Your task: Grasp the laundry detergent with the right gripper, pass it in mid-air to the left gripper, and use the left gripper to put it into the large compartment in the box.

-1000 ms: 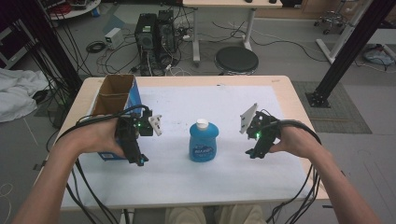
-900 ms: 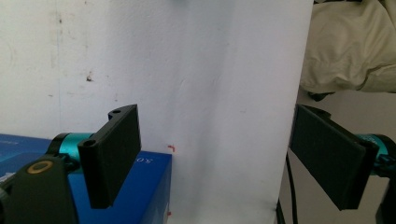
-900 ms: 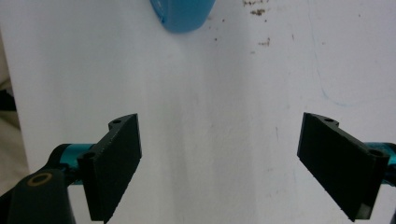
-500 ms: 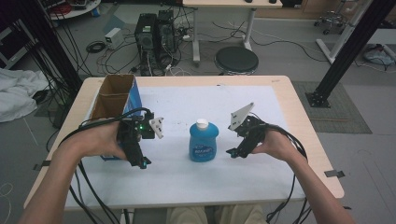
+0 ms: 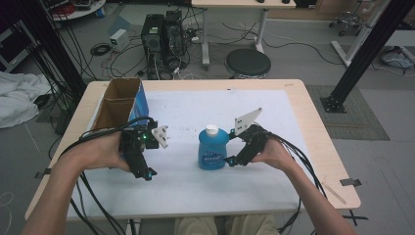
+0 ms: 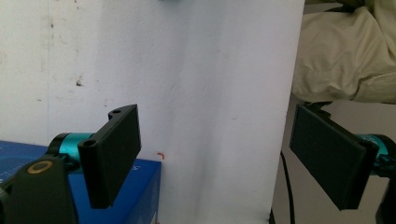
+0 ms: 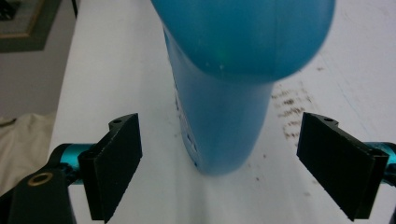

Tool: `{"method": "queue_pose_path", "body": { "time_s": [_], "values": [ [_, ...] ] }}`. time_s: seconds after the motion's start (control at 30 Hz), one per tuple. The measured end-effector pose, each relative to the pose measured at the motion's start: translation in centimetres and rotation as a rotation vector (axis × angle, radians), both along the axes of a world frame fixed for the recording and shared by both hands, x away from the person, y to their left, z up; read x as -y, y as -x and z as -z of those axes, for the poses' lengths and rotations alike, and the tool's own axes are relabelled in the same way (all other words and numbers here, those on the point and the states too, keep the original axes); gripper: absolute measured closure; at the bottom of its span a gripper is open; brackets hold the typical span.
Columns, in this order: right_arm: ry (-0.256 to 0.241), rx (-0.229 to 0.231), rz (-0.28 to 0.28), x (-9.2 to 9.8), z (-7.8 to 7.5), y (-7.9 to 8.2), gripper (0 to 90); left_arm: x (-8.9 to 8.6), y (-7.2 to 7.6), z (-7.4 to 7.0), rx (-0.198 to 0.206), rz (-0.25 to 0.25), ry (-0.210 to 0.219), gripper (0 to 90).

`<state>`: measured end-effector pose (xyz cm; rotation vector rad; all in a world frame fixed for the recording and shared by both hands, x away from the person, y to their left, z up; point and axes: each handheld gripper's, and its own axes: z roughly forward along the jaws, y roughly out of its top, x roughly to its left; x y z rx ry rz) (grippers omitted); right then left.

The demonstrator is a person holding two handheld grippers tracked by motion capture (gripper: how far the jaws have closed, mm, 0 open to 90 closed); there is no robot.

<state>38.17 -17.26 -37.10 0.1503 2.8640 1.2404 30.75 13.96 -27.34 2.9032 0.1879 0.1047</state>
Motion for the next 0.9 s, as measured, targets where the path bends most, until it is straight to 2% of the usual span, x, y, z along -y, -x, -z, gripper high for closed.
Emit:
{"method": "queue_pose_path", "body": {
  "time_s": [0.4,0.67,0.77,0.9],
  "values": [
    [-0.121,-0.033,-0.040,-1.4,2.0,-0.7,13.1,-0.4,0.3,0.4,-0.005,-0.011,0.009,16.7],
    [-0.161,-0.034,-0.058,-1.8,2.7,-0.8,13.4,-0.4,0.3,0.5,-0.008,-0.017,0.013,16.7],
    [-0.183,-0.036,-0.070,-1.8,2.8,-0.7,18.3,-0.4,0.4,0.5,-0.010,-0.015,0.011,16.7],
    [-0.182,-0.037,-0.067,-1.7,2.8,-0.8,18.3,-0.5,0.4,0.5,-0.009,-0.021,0.012,16.7]
  ]
}}
